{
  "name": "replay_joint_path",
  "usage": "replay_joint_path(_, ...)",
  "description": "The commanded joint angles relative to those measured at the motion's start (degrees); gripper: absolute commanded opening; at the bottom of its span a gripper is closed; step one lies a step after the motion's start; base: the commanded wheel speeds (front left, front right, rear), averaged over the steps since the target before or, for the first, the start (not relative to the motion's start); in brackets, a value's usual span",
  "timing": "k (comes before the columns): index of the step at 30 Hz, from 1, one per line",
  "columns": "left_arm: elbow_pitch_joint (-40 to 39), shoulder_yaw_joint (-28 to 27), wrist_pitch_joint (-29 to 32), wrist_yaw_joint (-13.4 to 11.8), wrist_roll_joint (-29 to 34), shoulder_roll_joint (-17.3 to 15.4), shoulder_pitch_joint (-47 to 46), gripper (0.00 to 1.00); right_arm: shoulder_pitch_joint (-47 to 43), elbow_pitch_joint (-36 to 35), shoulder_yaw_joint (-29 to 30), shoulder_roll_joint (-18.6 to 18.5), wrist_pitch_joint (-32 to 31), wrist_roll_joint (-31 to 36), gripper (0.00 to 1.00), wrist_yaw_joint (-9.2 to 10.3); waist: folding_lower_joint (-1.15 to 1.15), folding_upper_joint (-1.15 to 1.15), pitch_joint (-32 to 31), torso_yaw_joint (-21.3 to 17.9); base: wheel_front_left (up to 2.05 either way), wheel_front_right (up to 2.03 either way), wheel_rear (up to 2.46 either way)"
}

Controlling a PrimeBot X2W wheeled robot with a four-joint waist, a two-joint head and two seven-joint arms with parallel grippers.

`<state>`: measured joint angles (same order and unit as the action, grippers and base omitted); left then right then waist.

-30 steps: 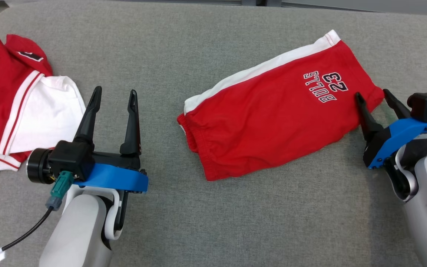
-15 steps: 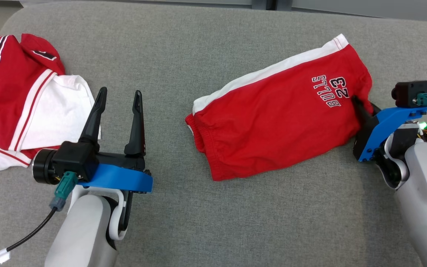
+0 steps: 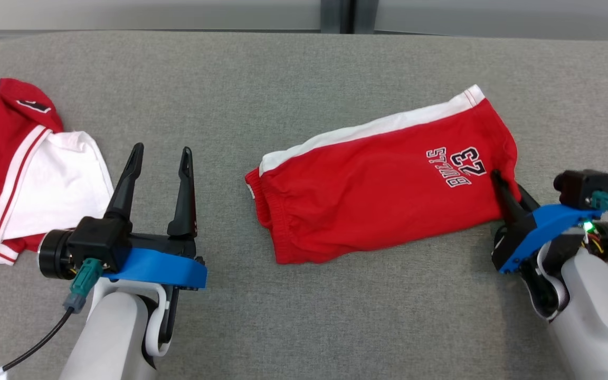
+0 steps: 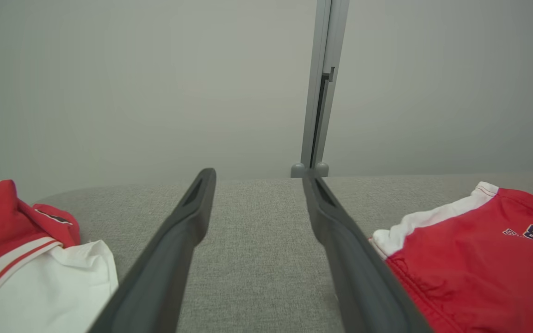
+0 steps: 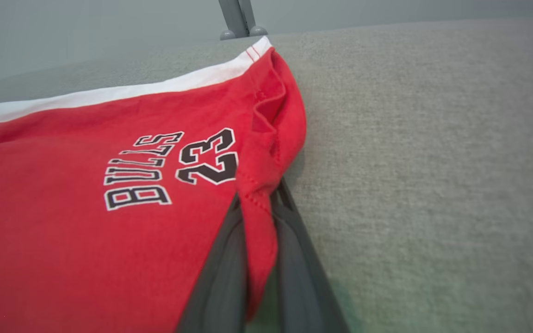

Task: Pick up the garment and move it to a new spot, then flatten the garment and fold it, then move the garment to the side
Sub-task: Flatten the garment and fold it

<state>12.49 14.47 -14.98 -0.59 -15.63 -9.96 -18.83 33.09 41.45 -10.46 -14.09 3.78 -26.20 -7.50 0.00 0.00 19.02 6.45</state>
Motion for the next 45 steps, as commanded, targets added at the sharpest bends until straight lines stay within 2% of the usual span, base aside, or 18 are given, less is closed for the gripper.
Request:
replay_joint_path(1, -0.1, -0.3, -0.3, -0.3, 0.0, -0.2, 0.7, 1.00, -1.8, -0.8, 0.7, 0.2, 0.9, -0.1, 0.00, 0.02, 0.00, 0.00, -0.9, -1.0, 0.00, 0.00, 0.00)
replay_joint_path(6, -0.4, -0.4, -0.3, -0.5, -0.2, -0.7, 2.0, 1.00, -10.0, -6.4, 5.8, 1.5, 2.6, 0.8, 0.00, 0.02, 0.00, 0.00, -1.9, -2.5, 0.00, 0.00, 0.00)
replay_joint_path(14, -1.1, -0.5, -0.1, -1.0, -0.8, -1.1, 2.9, 1.00, -20.7, -19.4, 14.0, 6.1, -2.6, 4.6, 0.00, 0.02, 0.00, 0.00, -2.1, -3.9, 0.00, 0.00, 0.00)
replay_joint_path(20, -1.2, -0.3, 0.2, -0.9, -1.3, -1.3, 3.2, 1.00, -20.9, -29.5, 13.3, 7.9, -8.2, 9.2, 0.00, 0.01, 0.00, 0.00, -2.5, -4.0, 0.00, 0.00, 0.00)
replay_joint_path(23, -1.3, 0.0, 0.5, -0.9, -1.4, -1.3, 2.9, 1.00, -17.9, -34.2, 9.7, 8.1, -11.2, 11.6, 0.00, 0.01, 0.00, 0.00, -2.7, -3.8, 0.00, 0.00, 0.00)
replay_joint_path(27, -1.1, 0.5, 0.6, -0.8, -1.5, -0.9, 1.9, 1.00, -14.1, -36.7, 1.3, 8.9, -14.8, 12.0, 0.00, 0.01, 0.00, 0.00, -2.9, -2.8, 0.00, 0.00, 0.00)
replay_joint_path(35, -0.5, 1.8, 0.5, -0.6, -1.7, 0.0, 0.5, 1.00, -9.2, -31.6, -16.1, 10.8, -15.5, 7.2, 0.00, 0.01, 0.00, 0.00, -2.8, -0.2, 0.00, 0.00, 0.00)
replay_joint_path(39, -0.1, 1.7, 0.3, -0.9, -1.8, 0.0, 0.7, 1.00, -9.4, -28.0, -20.6, 11.0, -14.7, 5.5, 0.00, 0.01, 0.00, 0.00, -2.6, 0.3, 0.00, 0.00, 0.00)
replay_joint_path(40, -0.1, 1.7, 0.3, -1.0, -1.9, 0.0, 0.8, 1.00, -9.3, -27.3, -20.9, 11.1, -14.0, 5.5, 0.04, 0.01, 0.00, 0.00, -2.5, 0.3, 0.00, 0.00, 0.00)
replay_joint_path(41, 0.0, 1.7, 0.3, -1.0, -1.9, -0.1, 0.8, 1.00, -9.2, -26.7, -21.2, 11.1, -13.2, 5.6, 0.47, 0.01, 0.00, 0.00, -2.5, 0.3, 0.00, 0.00, 0.00)
replay_joint_path(42, 0.0, 1.7, 0.2, -1.0, -1.9, -0.2, 0.9, 1.00, -9.1, -26.6, -21.5, 11.1, -11.9, 5.8, 1.00, 0.01, 0.00, 0.00, -2.4, 0.2, 0.00, 0.00, 0.00)
replay_joint_path(45, 0.3, 1.6, 0.3, -1.2, -1.9, -0.4, 1.2, 1.00, -8.3, -27.8, -23.1, 11.2, -6.6, 5.3, 1.00, 0.01, 0.00, 0.00, -2.5, -0.3, 0.00, 0.00, 0.00)
